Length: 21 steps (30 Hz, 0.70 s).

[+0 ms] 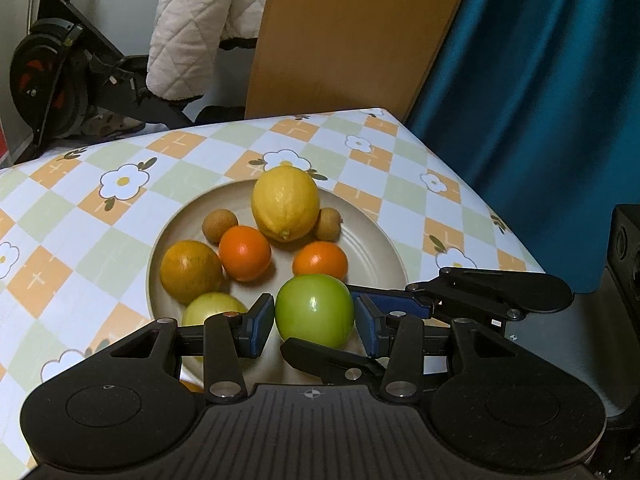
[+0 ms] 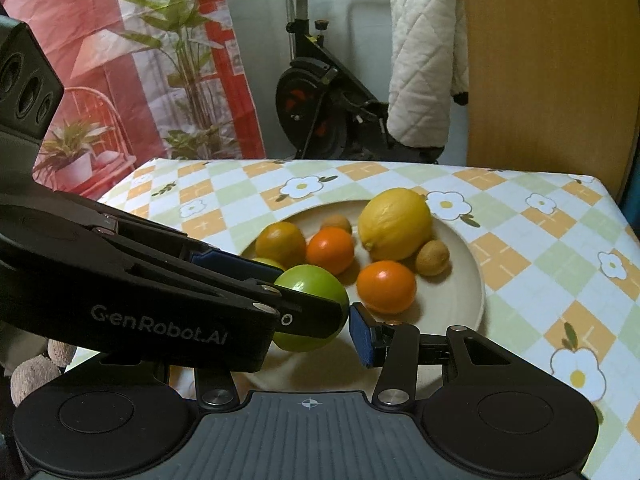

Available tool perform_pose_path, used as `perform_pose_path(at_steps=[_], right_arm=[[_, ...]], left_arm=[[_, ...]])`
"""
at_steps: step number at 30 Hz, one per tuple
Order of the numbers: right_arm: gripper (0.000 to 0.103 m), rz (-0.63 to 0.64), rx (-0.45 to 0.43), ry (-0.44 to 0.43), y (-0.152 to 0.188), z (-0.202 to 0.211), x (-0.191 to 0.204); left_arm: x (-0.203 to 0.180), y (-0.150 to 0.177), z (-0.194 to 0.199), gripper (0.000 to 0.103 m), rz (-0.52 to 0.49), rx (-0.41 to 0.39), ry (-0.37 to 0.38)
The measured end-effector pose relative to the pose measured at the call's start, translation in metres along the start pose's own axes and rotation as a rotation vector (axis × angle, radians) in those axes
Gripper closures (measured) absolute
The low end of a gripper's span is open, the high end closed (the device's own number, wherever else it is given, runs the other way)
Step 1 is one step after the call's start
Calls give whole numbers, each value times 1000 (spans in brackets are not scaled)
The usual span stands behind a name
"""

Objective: Organize fruits
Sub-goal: 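Carry the green apple over the beige plate with the left tool, then lower the green apple onto the plate and open the left tool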

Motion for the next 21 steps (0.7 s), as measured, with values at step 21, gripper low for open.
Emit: perform_pose_path(at_steps=[21], right_arm=[[60,2,22,-1,0,-39,-15]], left_arm=[[15,-7,-28,57,-6,13,-37]])
Point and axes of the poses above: each gripper's, at about its wrist camera, not at the fingertips, and z roughly against the way its jaws point, x to its left, y to its underside, the point moved 1 cm from there along -z, roughly the way its jaws point, and after that the axes turned 14 degrees about -x, right-handed, at the moved point
